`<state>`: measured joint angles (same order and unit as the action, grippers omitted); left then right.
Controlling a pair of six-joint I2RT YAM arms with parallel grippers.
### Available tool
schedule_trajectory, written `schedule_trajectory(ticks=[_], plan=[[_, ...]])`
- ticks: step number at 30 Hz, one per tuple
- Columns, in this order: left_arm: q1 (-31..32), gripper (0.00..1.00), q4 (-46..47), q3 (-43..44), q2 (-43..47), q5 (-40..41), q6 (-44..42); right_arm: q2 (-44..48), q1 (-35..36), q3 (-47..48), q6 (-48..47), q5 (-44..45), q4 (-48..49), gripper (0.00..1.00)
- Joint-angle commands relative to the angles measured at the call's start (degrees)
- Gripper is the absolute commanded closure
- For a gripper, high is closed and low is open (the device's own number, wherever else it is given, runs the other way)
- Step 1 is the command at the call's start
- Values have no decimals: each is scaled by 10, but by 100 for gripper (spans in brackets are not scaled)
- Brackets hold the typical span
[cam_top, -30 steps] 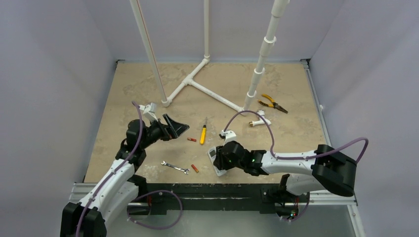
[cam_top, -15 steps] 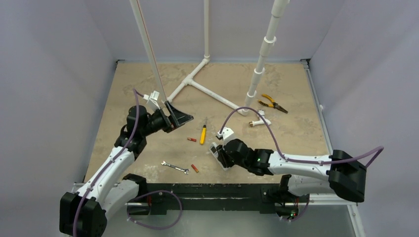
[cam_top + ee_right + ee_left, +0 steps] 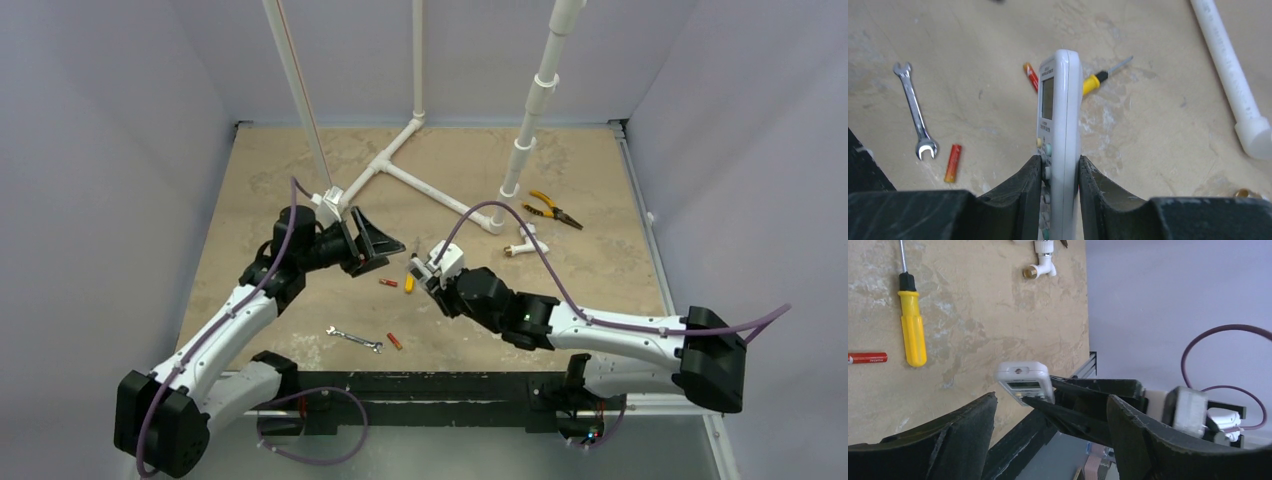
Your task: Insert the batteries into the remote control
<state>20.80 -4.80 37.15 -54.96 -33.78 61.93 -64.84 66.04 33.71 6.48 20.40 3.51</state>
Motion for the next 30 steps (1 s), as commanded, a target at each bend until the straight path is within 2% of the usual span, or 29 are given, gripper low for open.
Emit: schedule_trajectory(ticks=[1,20,23,30], plan=[[27,21,-16,29,-14,18,-9,-19,-2,90,-16,1,30,100],[75,19,8,27,-47,70,4,-40,-1,123,6,-48,38,100],[81,23,11,24,-49,71,4,-37,-1,124,4,-47,40,100],[87,43,18,17,-50,70,3,-41,-1,130,-1,-42,33,100]])
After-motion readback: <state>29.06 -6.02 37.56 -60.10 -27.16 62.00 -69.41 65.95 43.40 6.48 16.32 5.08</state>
